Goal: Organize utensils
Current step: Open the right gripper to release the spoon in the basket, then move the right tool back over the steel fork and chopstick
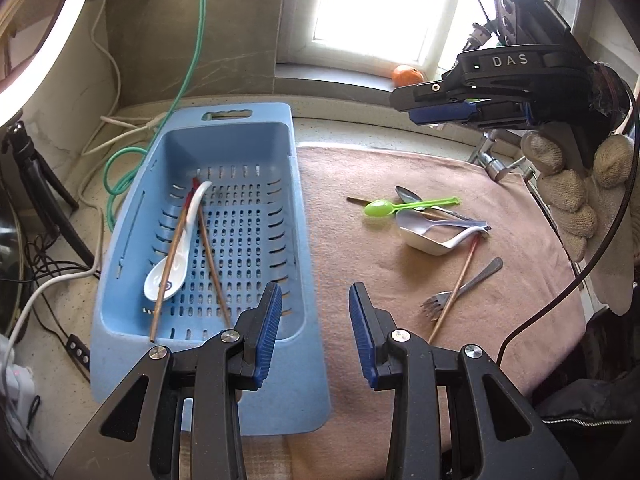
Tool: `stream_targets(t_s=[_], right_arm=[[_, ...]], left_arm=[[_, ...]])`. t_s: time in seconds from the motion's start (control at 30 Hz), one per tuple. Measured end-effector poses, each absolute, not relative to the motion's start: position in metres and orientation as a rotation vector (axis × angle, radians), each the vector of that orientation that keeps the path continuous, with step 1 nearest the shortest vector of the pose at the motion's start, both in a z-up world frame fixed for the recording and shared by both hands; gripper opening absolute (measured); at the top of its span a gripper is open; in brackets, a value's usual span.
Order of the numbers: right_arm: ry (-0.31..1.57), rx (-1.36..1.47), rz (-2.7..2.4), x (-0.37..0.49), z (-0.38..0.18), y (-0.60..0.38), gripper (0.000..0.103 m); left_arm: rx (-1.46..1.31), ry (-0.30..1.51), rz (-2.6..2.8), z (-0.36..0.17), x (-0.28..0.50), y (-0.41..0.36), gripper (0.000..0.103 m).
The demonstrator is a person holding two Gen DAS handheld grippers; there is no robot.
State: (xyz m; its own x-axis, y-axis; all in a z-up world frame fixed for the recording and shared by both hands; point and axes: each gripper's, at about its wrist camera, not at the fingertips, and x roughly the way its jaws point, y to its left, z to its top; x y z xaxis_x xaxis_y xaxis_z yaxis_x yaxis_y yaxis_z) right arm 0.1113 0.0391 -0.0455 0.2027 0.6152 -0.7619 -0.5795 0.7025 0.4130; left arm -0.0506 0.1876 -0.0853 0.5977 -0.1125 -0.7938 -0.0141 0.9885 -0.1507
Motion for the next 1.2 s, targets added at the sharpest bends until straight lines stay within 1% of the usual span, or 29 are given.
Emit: stream_targets(t_s=[0.1, 0.27, 0.43, 0.6, 0.9, 1.03, 1.2], right_arm=[[1.059, 0.088, 0.784, 0.109, -0.043, 0.001, 0.032], [1.082, 0.153, 0.668, 0.101, -0.054, -0.059, 0.033], [1.148, 0.22, 0.577, 0.086, -0.08, -0.107, 0.033], [1.23, 0.308, 0.536, 0.075, -0.11, -0.135, 0.033], [1.318, 0.444, 0.519, 0.075, -0.141, -0.145, 0.032], [1.362, 0.477, 0.524, 0.073, -0.153, -0.137, 0.032], [1.373, 0.516, 0.517, 0.076, -0.161, -0.134, 0.032]], left_arm=[[-0.13, 0.941, -0.098, -0.088, -0.048, 0.171, 0.033], [-0.095, 0.961, -0.177, -0.093, -0.042, 0.141, 0.033], [-0.069, 0.983, -0.26, -0.098, -0.033, 0.113, 0.033], [-0.036, 1.021, -0.333, -0.109, -0.027, 0.088, 0.033], [-0.003, 1.087, -0.373, -0.126, -0.026, 0.07, 0.033], [0.004, 1.093, -0.379, -0.125, -0.024, 0.069, 0.033], [0.013, 1.09, -0.367, -0.122, -0.007, 0.071, 0.033]])
